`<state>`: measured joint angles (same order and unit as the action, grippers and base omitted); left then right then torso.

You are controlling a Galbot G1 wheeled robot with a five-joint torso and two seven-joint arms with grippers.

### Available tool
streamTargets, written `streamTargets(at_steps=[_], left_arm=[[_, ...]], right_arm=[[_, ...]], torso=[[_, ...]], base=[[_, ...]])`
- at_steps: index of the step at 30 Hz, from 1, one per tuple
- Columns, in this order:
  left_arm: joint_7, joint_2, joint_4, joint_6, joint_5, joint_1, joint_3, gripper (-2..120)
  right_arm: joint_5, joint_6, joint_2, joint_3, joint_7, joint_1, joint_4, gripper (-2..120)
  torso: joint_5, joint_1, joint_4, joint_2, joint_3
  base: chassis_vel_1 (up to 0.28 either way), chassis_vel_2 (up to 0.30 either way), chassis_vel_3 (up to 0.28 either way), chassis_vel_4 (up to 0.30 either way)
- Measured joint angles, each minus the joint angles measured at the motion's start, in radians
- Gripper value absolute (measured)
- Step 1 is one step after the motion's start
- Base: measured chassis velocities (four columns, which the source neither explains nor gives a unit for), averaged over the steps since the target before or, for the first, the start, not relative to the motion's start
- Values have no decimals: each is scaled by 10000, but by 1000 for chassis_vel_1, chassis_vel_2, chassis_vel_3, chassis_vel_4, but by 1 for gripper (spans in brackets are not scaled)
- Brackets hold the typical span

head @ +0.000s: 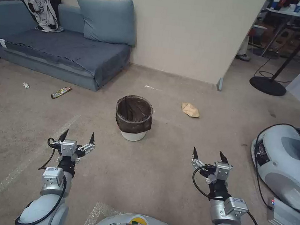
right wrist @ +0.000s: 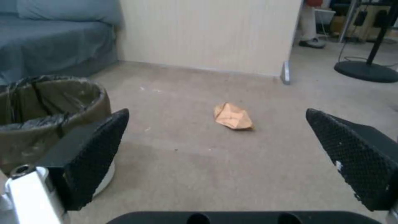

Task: Pick up the trash bin, then pick up the garbage from the floor and place it into the trash bin.

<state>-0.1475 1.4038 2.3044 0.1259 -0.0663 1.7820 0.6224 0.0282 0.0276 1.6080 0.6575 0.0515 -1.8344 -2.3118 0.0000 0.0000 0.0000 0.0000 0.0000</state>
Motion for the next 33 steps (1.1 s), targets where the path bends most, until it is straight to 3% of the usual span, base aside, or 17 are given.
streamTargets(at_steps=[33], left_arm=[[5,-11,71,-19,-7,91,-23,100]], right_arm=[[-65,84,0,-138,2,-7,12,100]], torso=[[-1,0,-2,0,0]], base=[[-106,107,106,-112]])
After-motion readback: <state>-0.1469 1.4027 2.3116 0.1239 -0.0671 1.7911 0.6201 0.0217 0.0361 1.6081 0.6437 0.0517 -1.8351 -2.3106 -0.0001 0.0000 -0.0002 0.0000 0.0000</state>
